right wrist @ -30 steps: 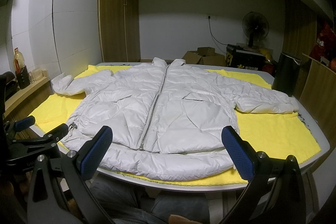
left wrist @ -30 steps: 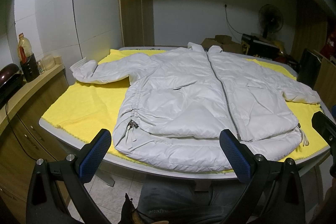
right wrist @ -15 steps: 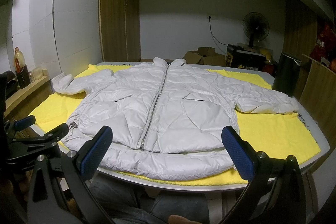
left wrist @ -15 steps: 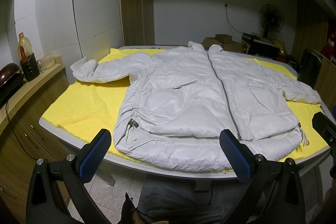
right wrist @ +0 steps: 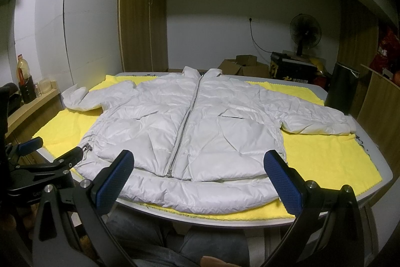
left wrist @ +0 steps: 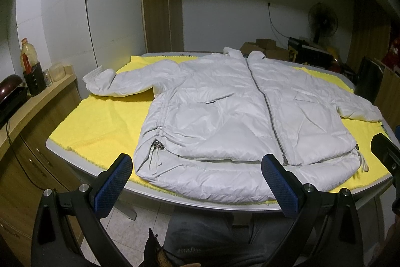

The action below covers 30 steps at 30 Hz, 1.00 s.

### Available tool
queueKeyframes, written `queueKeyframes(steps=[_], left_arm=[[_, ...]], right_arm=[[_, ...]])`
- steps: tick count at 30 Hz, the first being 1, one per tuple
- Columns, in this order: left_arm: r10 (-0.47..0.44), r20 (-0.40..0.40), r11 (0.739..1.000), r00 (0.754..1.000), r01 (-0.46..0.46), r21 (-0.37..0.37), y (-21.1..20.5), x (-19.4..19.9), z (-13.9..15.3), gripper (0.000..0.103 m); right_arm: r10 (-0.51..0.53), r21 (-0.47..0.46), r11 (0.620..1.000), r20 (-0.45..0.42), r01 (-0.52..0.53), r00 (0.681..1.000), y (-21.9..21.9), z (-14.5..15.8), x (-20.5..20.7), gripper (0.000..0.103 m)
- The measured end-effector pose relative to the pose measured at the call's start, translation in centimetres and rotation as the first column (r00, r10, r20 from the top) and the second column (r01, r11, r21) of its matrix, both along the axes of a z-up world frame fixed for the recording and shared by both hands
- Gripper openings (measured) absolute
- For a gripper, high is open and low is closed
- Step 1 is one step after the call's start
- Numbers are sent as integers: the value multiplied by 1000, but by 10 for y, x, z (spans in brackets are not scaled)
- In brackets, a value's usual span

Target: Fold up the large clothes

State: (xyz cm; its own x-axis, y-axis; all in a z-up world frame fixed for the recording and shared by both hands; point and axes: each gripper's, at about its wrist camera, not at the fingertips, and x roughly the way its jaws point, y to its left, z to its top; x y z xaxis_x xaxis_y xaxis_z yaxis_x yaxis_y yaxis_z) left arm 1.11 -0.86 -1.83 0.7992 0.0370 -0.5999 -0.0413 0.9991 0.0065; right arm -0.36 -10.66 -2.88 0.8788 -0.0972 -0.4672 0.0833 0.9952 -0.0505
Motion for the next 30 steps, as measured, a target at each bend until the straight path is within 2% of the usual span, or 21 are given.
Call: queueKeyframes(steps=[30], left_arm=[[-2,-6,1000,1000,2,1,0,0,-2,103]], right_arm=[[4,-4,1000,-7,-4,1000,2,-4,0,103]])
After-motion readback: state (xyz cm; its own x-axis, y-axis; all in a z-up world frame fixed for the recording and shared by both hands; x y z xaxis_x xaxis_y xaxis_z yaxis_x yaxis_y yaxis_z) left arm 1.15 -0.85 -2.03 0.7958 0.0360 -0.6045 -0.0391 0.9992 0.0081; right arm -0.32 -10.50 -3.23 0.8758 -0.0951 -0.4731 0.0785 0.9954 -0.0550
